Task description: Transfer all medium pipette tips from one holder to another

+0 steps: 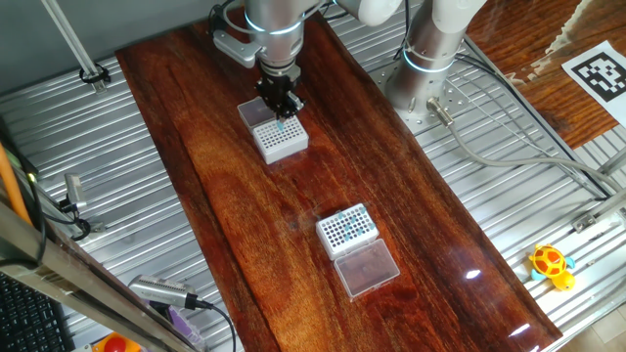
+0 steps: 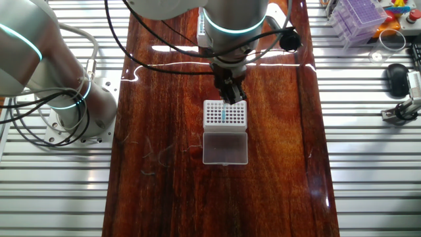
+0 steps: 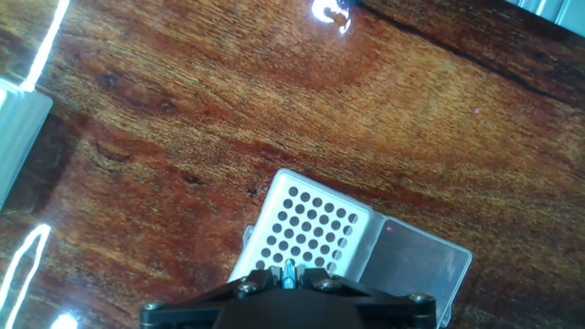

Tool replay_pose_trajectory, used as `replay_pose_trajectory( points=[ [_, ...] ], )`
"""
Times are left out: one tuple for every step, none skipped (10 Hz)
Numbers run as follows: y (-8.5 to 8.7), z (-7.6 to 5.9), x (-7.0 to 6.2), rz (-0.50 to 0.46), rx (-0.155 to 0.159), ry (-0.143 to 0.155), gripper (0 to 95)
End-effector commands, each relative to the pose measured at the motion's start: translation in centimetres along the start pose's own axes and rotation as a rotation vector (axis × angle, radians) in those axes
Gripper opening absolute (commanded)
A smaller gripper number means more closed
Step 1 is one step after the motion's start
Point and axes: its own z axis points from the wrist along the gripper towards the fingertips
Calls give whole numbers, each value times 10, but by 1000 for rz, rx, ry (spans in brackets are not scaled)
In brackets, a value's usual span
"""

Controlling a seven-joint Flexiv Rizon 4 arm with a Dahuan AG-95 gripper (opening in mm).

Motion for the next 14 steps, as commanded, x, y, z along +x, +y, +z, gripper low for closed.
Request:
replay_pose_trajectory(
  points=[
    [0,-1,2,-2,-1,-3,0],
    [0,-1,2,-3,0,-3,0],
    [0,-1,2,-4,0,-3,0],
    [0,0,2,-5,0,-3,0],
    [0,1,2,-5,1,-3,0],
    [-1,2,2,-7,0,-3,0],
    [-1,3,2,-8,1,-4,0],
    [-1,4,2,-9,1,-6,0],
    [-1,5,2,-12,2,-6,0],
    [-1,7,2,-14,1,-7,0],
    [-2,8,2,-15,2,-8,0],
    [-2,9,2,-17,1,-8,0],
    [-2,10,1,-22,1,-8,0],
    [-2,12,1,-29,0,-9,0]
  ],
)
